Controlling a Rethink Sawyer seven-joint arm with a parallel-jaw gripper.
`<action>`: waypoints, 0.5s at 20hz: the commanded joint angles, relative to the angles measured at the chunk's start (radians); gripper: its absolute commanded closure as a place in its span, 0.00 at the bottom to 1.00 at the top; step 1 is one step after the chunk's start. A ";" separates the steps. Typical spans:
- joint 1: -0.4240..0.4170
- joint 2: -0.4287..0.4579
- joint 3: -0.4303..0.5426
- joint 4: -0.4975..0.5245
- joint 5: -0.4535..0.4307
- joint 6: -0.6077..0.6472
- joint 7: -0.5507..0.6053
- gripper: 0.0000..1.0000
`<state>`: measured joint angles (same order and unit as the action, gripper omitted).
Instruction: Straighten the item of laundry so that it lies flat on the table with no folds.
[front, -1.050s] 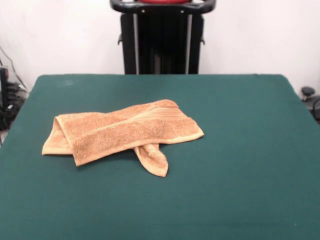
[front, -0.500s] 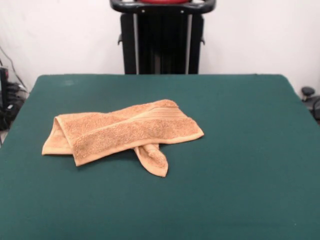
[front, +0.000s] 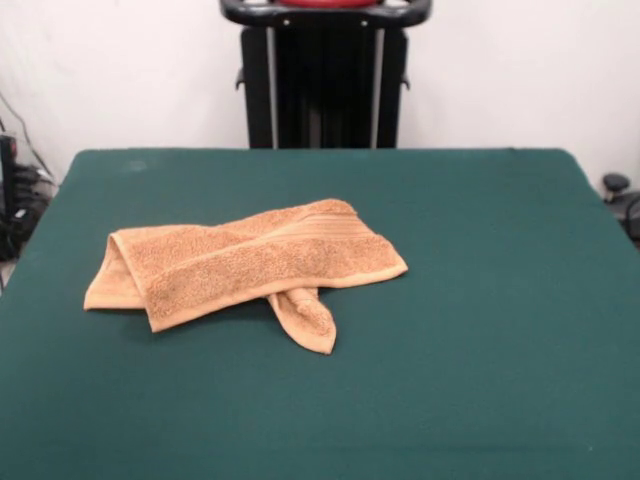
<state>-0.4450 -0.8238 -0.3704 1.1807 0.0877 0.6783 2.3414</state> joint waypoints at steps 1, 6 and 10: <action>-0.050 -0.055 0.315 0.288 -0.031 -0.006 -0.431 1.00; -0.099 -0.064 0.374 0.323 -0.071 -0.018 -0.466 1.00; -0.105 -0.067 0.374 0.313 -0.102 0.041 -0.448 1.00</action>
<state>-0.5749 -0.8954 -0.1832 1.2815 0.0333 0.6762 2.1904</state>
